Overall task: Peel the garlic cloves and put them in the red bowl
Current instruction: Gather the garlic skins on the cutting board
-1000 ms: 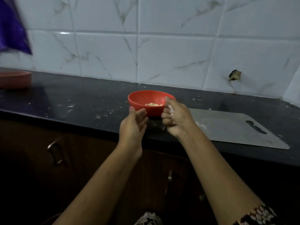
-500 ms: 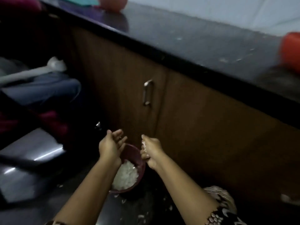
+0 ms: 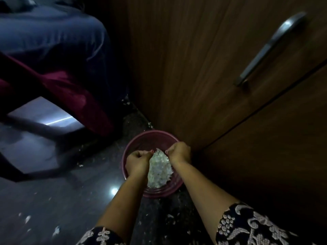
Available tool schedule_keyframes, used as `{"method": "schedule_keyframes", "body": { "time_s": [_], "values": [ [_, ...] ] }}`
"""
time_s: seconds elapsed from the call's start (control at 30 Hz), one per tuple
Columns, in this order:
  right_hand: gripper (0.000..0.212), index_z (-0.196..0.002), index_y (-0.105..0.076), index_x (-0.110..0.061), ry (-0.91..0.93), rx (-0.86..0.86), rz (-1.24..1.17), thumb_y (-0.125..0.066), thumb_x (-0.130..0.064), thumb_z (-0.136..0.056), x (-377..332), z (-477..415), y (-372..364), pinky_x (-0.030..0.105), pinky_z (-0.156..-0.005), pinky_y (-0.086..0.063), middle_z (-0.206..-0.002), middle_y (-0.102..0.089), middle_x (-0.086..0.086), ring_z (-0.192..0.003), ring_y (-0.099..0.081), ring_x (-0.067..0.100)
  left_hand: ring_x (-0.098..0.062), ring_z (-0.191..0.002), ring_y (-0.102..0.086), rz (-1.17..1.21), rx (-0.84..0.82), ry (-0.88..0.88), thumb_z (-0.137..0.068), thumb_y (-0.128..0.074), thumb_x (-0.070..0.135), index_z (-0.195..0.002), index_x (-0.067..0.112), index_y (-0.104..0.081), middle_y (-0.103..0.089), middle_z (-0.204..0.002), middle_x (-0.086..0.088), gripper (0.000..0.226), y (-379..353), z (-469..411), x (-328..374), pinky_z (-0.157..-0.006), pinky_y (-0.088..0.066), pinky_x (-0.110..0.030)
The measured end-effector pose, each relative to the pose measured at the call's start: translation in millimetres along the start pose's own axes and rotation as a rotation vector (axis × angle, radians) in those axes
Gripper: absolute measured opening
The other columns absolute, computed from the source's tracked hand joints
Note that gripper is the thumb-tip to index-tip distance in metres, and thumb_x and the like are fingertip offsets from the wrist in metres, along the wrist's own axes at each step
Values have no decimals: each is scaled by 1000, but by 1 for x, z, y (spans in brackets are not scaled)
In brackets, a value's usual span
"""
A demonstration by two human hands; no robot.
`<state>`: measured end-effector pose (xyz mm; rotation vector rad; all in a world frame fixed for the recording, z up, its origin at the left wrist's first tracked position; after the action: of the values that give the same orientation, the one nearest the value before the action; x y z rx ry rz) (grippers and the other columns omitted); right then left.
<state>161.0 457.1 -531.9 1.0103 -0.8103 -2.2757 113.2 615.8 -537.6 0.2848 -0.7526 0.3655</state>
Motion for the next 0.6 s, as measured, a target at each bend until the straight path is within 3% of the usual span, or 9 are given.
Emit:
{"method": "schedule_keyframes", "body": {
  "time_s": [0.07,0.2,0.27,0.33,0.4,0.47,0.6],
  "values": [
    [20,-95,-71,-10,39,38,202,-67,-29,-90,-4,3,2,36,-81,-54,-105,-69,12,-101,-65,32,-28,-81,-62,-11,-7,10,-80,-73,7,-69,12,-58,-65,-77,-9,20,-2,-1,-9,-88,-53,-44],
    [39,-104,-67,-8,168,52,351,-54,-44,-95,-18,15,11,36,-75,-47,-107,-67,15,-103,-62,34,-30,-89,-64,-2,14,34,-86,-68,13,-70,13,-62,-69,-88,-15,17,-4,4,-23,-91,-52,-46],
    [34,-110,-67,-10,194,1,358,-49,-37,-100,-23,21,12,36,-79,-47,-112,-66,15,-106,-61,34,-27,-95,-62,11,16,21,-91,-57,12,-75,17,-66,-68,-95,-10,19,-7,9,-19,-95,-50,-45],
    [27,-120,-64,-14,230,-192,321,-53,-11,-96,-27,33,5,35,-93,-48,-125,-61,14,-117,-57,31,-29,-99,-61,41,21,-22,-88,-47,2,-82,19,-65,-68,-102,-10,26,-10,16,-13,-96,-49,-45],
    [50,-131,-58,-20,290,-339,251,-53,4,-88,-34,48,7,33,-105,-42,-139,-52,8,-129,-50,26,-28,-100,-62,68,46,-128,-81,-46,3,-89,28,-65,-67,-105,-8,32,-11,28,2,-96,-49,-47],
    [46,-132,-58,-16,351,-350,149,-56,2,-89,-51,71,24,23,-101,-41,-138,-55,7,-126,-51,21,-26,-101,-61,117,125,-252,-79,-53,5,-92,37,-63,-61,-115,-4,36,-8,52,28,-95,-49,-46],
    [23,-115,-68,-11,521,-209,-68,-56,-11,-95,-98,142,112,11,-75,-38,-117,-68,6,-108,-62,15,-30,-110,-49,185,308,-670,-88,-53,-1,-115,6,-57,-43,-128,-17,28,-2,152,124,-91,-37,-28]
  ]
}}
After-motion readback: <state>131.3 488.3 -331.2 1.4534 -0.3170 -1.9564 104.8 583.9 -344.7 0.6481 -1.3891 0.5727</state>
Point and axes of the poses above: each hand's wrist, its own z-axis away from the middle knuckle, its own y-axis out of the back of the hand, x = y × z, the point moved 6 cm from there along -z, towards the middle knuckle
